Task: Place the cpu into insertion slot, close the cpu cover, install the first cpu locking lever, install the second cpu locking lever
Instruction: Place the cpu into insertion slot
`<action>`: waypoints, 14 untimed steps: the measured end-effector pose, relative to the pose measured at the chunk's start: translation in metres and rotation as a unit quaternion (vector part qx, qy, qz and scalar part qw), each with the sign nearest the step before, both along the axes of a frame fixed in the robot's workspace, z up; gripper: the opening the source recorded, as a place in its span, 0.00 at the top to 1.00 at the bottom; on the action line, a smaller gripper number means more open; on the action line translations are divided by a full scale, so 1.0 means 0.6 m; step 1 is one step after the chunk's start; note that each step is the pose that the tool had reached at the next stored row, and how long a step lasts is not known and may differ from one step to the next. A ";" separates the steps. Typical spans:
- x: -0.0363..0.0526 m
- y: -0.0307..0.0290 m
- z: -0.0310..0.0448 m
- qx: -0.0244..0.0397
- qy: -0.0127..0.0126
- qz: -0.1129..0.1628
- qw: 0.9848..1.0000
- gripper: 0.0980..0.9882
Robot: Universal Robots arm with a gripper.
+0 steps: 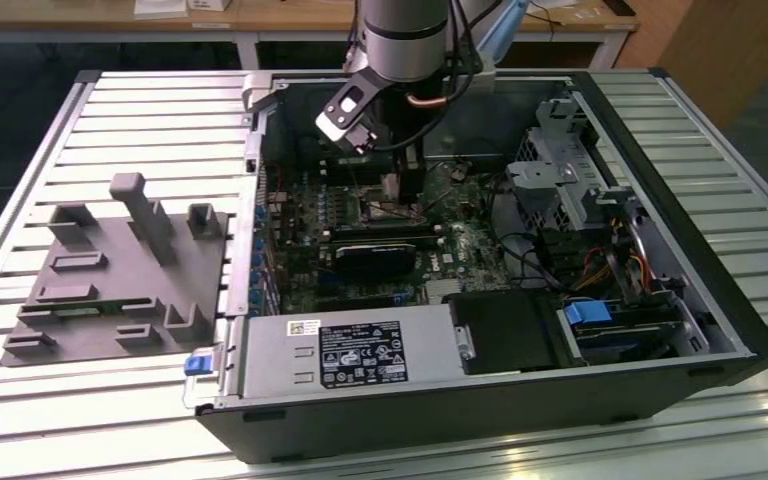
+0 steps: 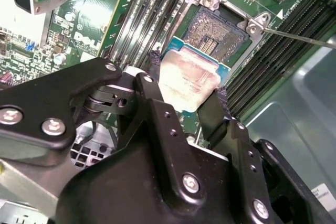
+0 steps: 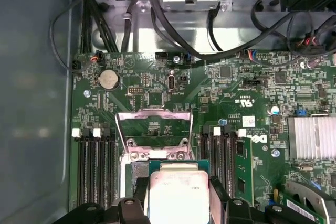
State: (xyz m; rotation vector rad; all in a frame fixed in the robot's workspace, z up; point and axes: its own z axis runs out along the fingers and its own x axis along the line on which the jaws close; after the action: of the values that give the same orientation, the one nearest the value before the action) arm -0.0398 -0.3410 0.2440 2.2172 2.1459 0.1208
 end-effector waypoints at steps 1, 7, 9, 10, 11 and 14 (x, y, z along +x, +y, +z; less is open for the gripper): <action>-0.001 0.0000 -0.002 0.000 0.000 0.001 1.000 0.51; -0.008 0.0023 -0.011 0.000 -0.001 0.008 1.000 0.51; -0.010 0.0055 -0.014 0.000 -0.001 0.009 1.000 0.51; -0.011 0.0072 -0.015 -0.001 -0.001 0.010 1.000 0.51; -0.011 0.0084 -0.016 -0.001 -0.001 0.010 1.000 0.51; -0.012 0.0096 -0.020 -0.002 -0.001 0.010 1.000 0.51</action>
State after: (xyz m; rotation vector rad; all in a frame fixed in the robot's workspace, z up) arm -0.0468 -0.3353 0.2321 2.1937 2.1659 0.1184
